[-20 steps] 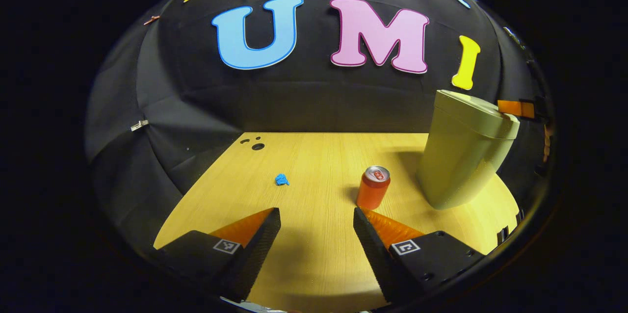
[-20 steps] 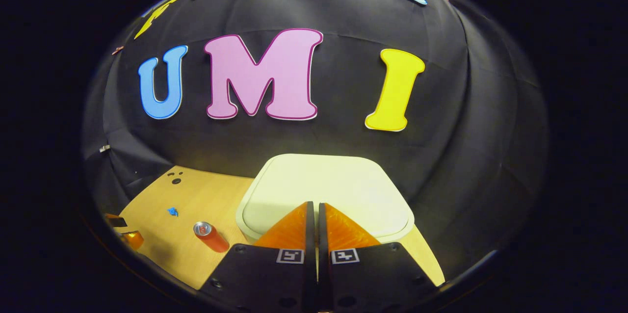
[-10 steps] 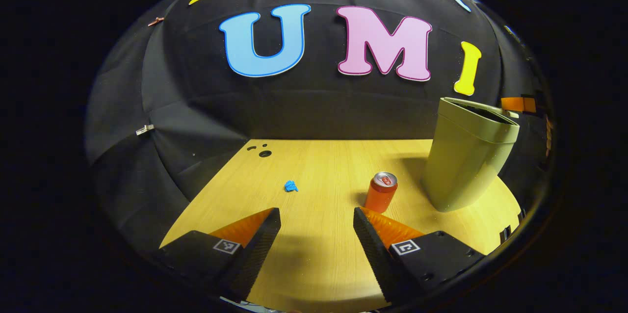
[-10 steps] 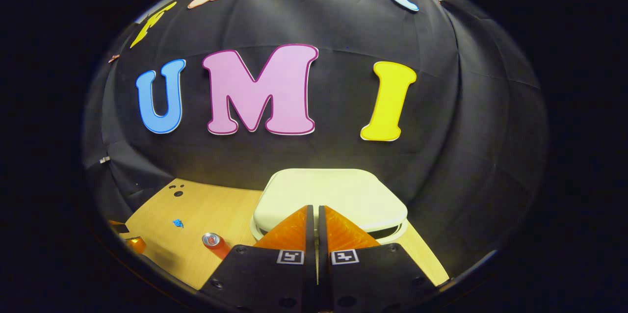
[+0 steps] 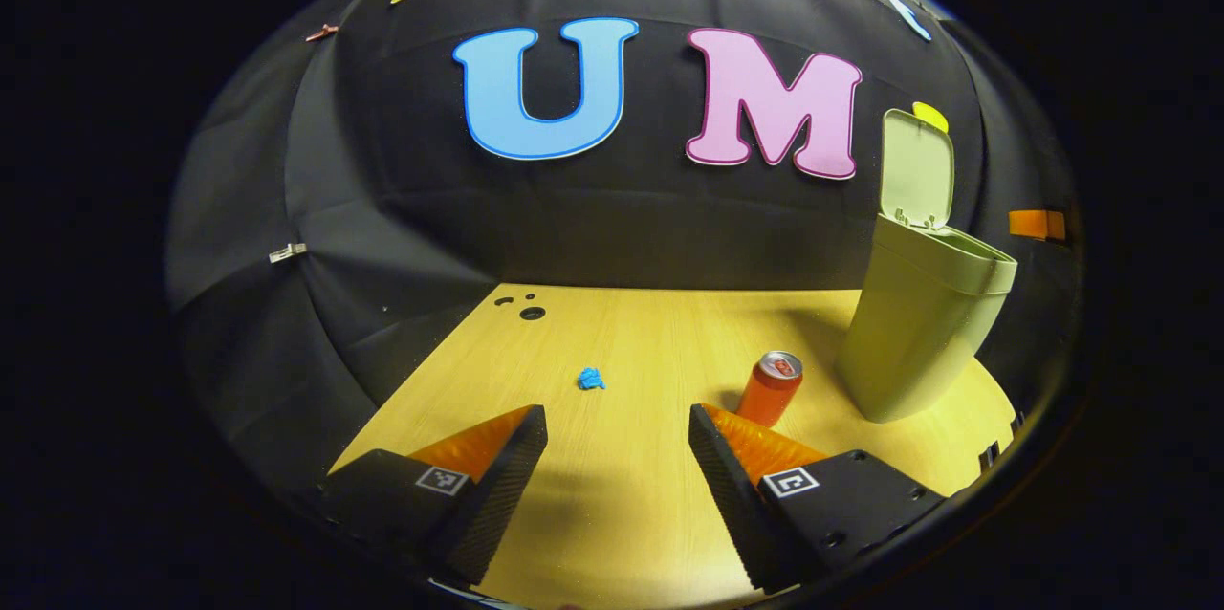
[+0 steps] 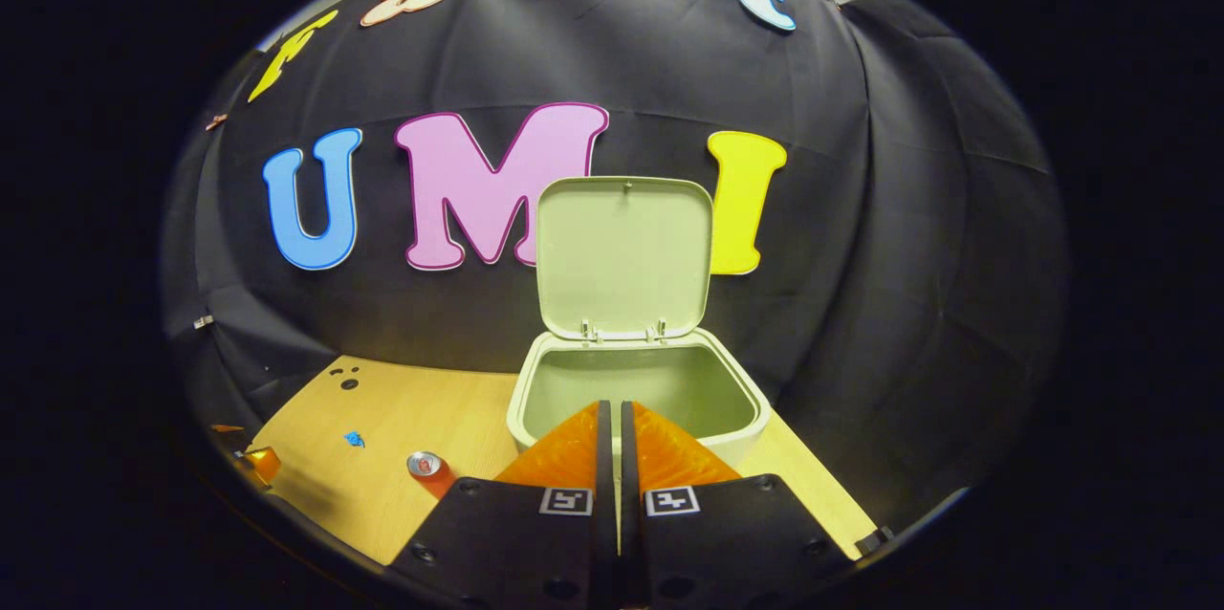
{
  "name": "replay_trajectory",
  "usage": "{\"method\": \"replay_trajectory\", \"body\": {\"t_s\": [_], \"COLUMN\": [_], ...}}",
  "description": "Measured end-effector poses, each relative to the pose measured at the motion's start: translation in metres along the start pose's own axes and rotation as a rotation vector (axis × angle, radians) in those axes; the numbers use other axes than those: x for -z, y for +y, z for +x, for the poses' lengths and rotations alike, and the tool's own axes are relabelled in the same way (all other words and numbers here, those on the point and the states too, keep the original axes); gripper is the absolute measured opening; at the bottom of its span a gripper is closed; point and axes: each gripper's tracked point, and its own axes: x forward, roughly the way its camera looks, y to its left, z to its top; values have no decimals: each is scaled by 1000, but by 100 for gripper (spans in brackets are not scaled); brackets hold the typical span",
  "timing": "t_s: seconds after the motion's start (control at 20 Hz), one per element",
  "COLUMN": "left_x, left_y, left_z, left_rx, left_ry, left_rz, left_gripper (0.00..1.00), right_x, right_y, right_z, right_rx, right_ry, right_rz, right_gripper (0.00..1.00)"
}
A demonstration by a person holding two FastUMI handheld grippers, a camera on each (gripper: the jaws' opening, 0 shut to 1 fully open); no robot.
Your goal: Press the lid of the desktop garbage bin to open it, pick up the crumpled paper on the desktop and throw it into the bin, then pick up the pop can on the desktop and drop it into the bin, and finally close the garbage bin lid.
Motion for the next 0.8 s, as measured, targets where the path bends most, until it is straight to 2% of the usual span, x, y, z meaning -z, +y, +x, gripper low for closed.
{"method": "replay_trajectory", "body": {"t_s": [0.3, 0.6, 0.65, 0.75, 0.8], "left_x": [8, 29, 33, 36, 37], "left_y": [21, 32, 35, 39, 41], "left_z": [17, 60, 68, 87, 99], "left_rx": [0, -13, -20, -28, -35], "left_ry": [15, 81, 88, 101, 102], "left_rz": [-36, -112, -115, -116, -119], "left_gripper": [96, 96, 96, 96, 96], "right_x": [24, 57, 62, 75, 81], "right_y": [11, 14, 14, 15, 16], "right_z": [-18, -27, -28, -26, -26], "right_rx": [4, 13, 11, 4, -2], "right_ry": [51, 128, 144, 174, 189], "right_rz": [-9, -4, 4, 14, 16], "right_gripper": [6, 5, 8, 31, 46]}}
